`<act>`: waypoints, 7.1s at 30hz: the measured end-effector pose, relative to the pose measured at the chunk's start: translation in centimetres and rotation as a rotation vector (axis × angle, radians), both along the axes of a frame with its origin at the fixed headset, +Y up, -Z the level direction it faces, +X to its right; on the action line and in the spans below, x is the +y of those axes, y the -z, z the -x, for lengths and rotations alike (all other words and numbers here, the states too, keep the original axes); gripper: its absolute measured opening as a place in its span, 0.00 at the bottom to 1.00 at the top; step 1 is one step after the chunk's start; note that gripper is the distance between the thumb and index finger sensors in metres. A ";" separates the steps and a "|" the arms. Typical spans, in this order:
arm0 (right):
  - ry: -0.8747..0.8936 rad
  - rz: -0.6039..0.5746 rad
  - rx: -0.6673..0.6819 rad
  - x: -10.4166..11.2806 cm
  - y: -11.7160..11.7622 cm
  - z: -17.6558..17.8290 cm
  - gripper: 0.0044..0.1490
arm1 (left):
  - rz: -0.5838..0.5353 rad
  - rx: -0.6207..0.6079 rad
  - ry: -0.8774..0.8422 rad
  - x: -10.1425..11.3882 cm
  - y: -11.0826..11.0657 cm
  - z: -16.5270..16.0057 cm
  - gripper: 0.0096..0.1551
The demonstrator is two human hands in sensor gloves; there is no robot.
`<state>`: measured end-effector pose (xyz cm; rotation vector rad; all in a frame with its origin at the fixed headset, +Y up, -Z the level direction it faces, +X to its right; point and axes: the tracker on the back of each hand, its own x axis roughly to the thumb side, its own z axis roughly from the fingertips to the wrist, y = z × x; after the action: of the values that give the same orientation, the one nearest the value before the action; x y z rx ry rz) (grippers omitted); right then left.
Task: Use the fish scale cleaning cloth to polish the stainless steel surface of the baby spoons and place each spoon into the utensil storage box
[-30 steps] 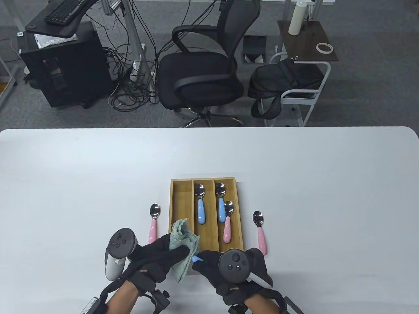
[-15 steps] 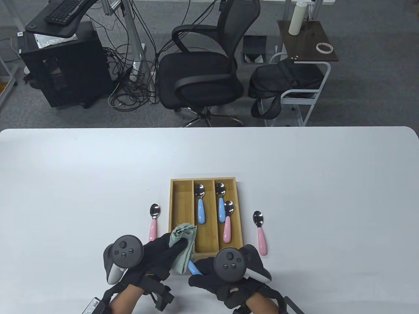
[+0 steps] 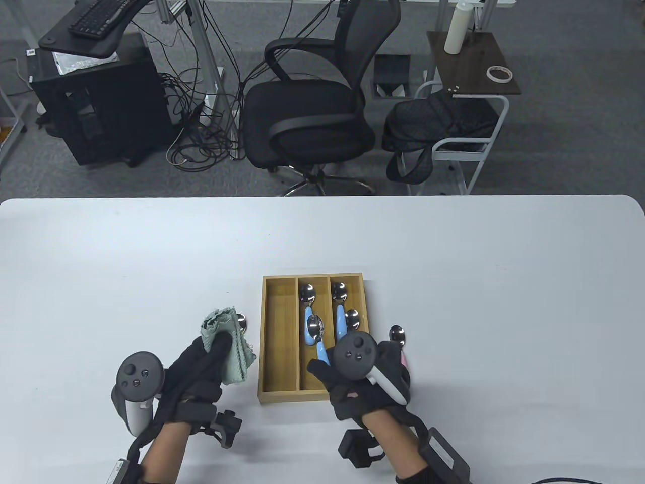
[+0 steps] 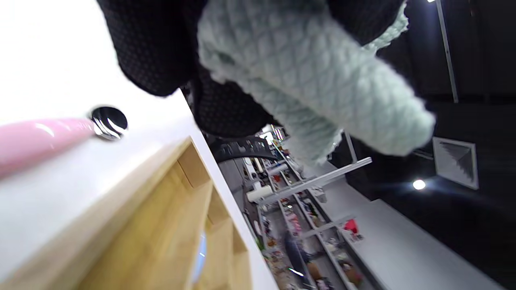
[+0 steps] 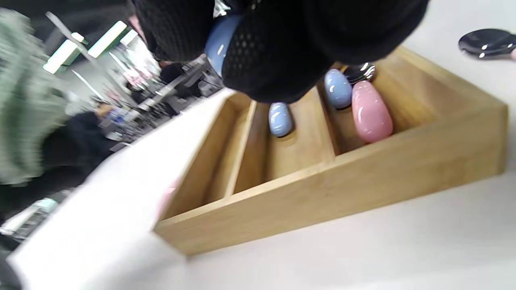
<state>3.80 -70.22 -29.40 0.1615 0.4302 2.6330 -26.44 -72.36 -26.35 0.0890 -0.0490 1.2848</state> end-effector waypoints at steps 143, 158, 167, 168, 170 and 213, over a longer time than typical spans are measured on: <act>0.164 -0.159 0.423 -0.9 -6.5 -0.6 0.29 | 0.167 -0.390 -0.060 -1.8 -1.1 -7.4 0.34; 0.129 -0.128 0.459 -1.3 -6.6 -0.2 0.29 | 0.132 -0.384 0.022 -1.7 -1.0 -7.5 0.34; 0.143 -0.106 0.464 -1.3 -6.8 0.0 0.29 | 0.028 -0.276 0.160 -1.0 -1.5 -7.5 0.34; 0.147 -0.101 0.462 -1.3 -6.8 0.0 0.29 | 0.022 -0.271 0.168 -0.9 -1.6 -7.5 0.33; 0.151 -0.096 0.458 -1.4 -6.8 0.0 0.29 | 0.018 -0.274 0.162 -0.8 -1.7 -7.6 0.33; 0.214 0.066 0.318 -2.1 -4.0 0.3 0.32 | 0.052 -0.018 -0.033 -0.2 0.3 0.6 0.26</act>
<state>3.54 -72.28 -25.41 0.5764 0.5698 2.3840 -27.05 -72.56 -26.64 0.0339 -0.0303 1.3195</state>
